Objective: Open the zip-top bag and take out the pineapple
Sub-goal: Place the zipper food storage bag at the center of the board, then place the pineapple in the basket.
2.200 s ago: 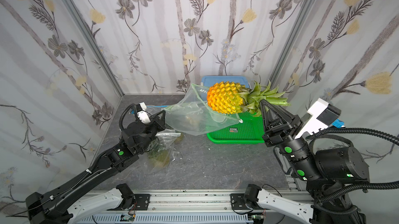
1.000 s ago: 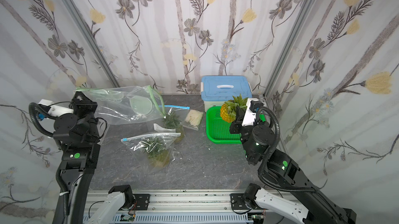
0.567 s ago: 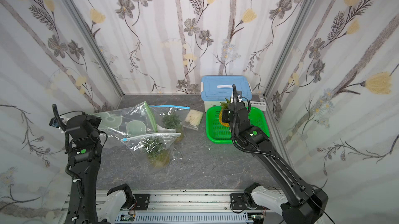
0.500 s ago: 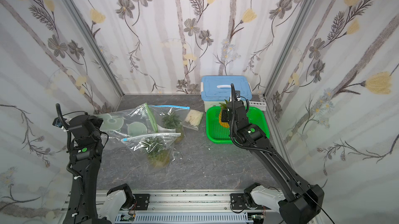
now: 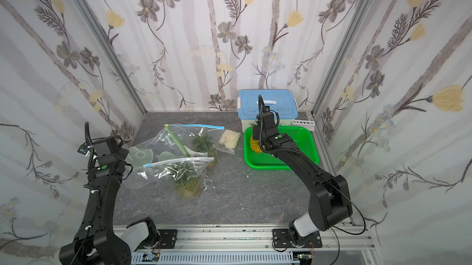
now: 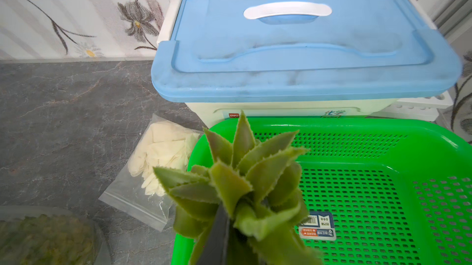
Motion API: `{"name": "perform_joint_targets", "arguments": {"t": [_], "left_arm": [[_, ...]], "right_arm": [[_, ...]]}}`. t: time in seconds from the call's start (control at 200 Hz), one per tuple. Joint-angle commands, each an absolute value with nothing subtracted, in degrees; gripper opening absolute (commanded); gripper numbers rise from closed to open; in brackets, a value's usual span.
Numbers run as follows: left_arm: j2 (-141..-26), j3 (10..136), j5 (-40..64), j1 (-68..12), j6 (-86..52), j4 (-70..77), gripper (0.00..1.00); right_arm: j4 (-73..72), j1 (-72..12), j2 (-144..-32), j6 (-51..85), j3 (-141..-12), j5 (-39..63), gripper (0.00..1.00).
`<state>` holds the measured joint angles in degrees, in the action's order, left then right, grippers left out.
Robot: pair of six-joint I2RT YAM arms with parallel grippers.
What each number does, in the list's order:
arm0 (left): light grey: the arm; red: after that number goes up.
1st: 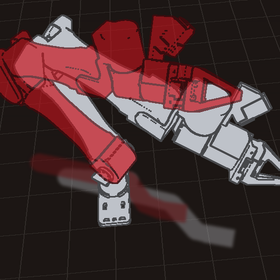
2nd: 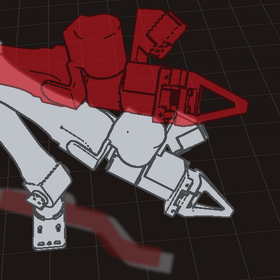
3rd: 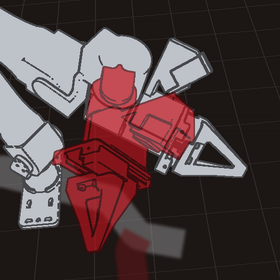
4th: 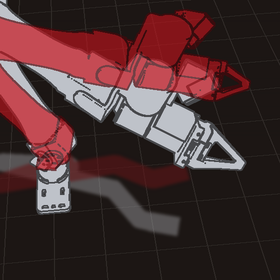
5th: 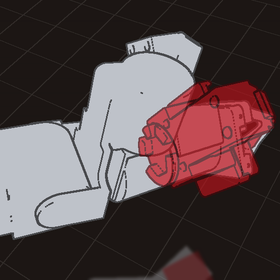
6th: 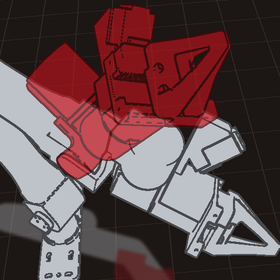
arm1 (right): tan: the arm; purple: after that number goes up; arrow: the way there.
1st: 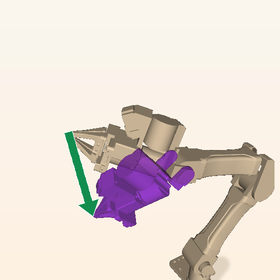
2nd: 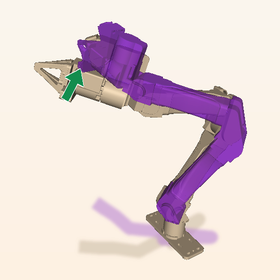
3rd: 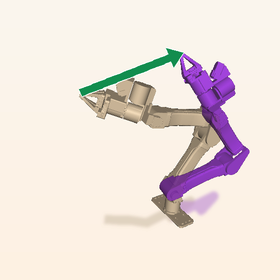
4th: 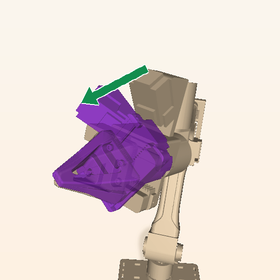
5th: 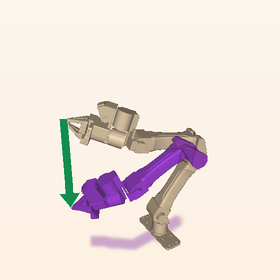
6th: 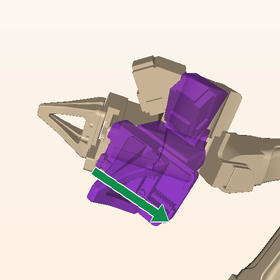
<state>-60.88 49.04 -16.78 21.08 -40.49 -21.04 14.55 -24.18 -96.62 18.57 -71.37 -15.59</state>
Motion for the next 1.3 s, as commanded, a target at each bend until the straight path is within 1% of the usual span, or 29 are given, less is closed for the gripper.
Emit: {"name": "perform_joint_targets", "arguments": {"t": [0.0,0.17,0.285,0.345,0.38,0.515,0.614,0.794,0.959,1.044,1.059,1.139,1.214,1.299], "left_arm": [[-62.30,47.84,-18.95,21.44,-42.63,-24.73,0.00],[-61.05,45.10,-18.79,21.62,-44.46,-24.20,0.00],[-59.94,44.51,-17.82,21.67,-45.28,-25.33,0.18],[-58.81,43.79,-16.65,21.62,-45.74,-25.50,0.27],[-57.91,43.27,-16.07,21.62,-45.94,-25.64,0.31],[-54.13,42.36,-12.59,21.67,-45.90,-26.35,0.43],[-51.15,42.42,-8.61,21.62,-45.56,-27.59,0.51],[-45.93,42.87,-0.77,21.65,-45.05,-29.73,0.59],[-43.66,45.87,5.65,21.62,-43.66,-32.08,0.63],[-42.66,48.22,7.32,21.62,-42.54,-33.44,0.63],[-42.57,48.71,7.40,21.63,-42.31,-33.67,0.63],[-42.88,50.86,6.91,21.62,-40.58,-34.36,0.63],[-45.58,52.75,5.89,21.62,-38.72,-34.01,0.64],[-52.01,55.24,7.50,21.62,-37.03,-32.50,0.65]], "right_arm": [[6.81,-24.09,-98.90,18.86,-73.47,-15.63,0.00],[6.85,-23.99,-102.84,18.24,-76.03,-16.05,0.00],[6.54,-23.99,-104.44,18.61,-76.27,-16.11,0.00],[6.20,-23.94,-105.00,18.96,-75.91,-16.17,0.04],[5.97,-23.96,-105.19,19.14,-75.69,-16.24,0.05],[5.72,-23.99,-106.25,19.34,-75.15,-16.28,0.10],[5.61,-23.93,-106.37,19.68,-74.50,-15.79,0.17],[6.15,-24.48,-102.50,20.04,-72.05,-15.22,0.35],[10.90,-26.98,-95.69,18.61,-71.78,-17.93,0.49],[14.27,-29.89,-91.79,17.18,-72.31,-20.20,0.52],[14.86,-30.62,-89.73,16.96,-72.41,-20.73,0.52],[15.91,-35.81,-84.04,14.90,-72.34,-22.82,0.53],[16.41,-40.35,-80.00,11.71,-73.51,-18.39,0.55],[17.42,-43.61,-77.50,9.37,-75.81,-11.28,0.57]]}}
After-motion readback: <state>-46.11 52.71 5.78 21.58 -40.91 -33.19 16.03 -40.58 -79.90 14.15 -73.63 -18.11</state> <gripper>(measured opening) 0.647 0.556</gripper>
